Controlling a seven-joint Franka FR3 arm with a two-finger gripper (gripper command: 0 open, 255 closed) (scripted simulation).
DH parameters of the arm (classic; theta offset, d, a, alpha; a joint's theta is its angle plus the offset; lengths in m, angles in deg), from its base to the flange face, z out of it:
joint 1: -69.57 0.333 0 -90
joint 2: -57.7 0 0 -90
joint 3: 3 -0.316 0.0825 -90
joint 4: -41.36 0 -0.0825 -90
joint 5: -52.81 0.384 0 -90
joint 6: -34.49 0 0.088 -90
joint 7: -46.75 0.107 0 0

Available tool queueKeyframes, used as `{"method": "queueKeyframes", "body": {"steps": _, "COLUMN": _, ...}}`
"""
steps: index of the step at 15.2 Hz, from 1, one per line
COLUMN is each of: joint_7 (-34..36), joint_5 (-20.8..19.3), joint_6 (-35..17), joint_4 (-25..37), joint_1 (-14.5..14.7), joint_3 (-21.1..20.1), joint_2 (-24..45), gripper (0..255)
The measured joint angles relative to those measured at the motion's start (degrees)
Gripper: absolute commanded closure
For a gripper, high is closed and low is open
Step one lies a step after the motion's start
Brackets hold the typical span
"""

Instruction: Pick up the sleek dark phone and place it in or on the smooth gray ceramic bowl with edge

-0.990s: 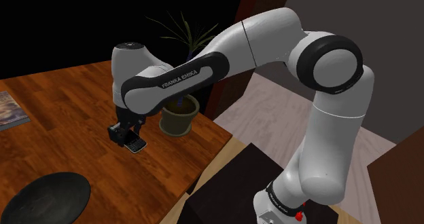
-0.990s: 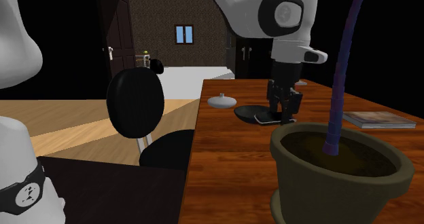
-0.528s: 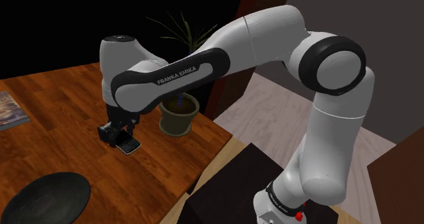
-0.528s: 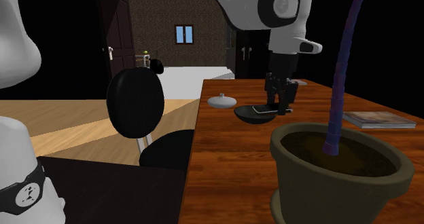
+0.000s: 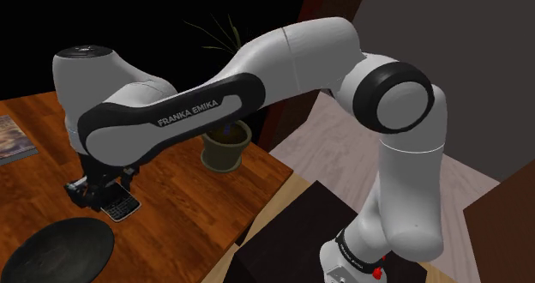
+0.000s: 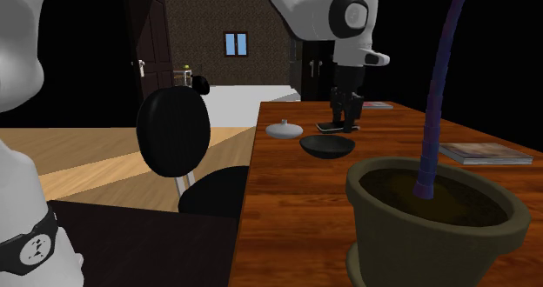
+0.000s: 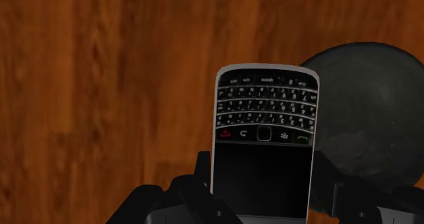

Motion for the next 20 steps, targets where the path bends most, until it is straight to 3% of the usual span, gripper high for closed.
{"method": "queueKeyframes", "body": {"steps": 7, "joint_7": 7.04, "joint_5": -2.84, "joint_6": 7.21, "joint_4": 18.02, "joint_1": 8.89, "joint_3": 0.1, "joint_2": 10.69, "gripper": 255}}
{"method": "queueKeyframes", "body": {"steps": 9, "joint_7": 7.76, "joint_5": -3.33, "joint_6": 8.0, "joint_4": 21.37, "joint_1": 10.27, "joint_3": 0.32, "joint_2": 13.25, "gripper": 255}}
{"method": "queueKeyframes", "body": {"steps": 20, "joint_7": 8.31, "joint_5": -4.38, "joint_6": 2.47, "joint_4": 20.02, "joint_1": 10.89, "joint_3": 1.17, "joint_2": 17.56, "gripper": 255}}
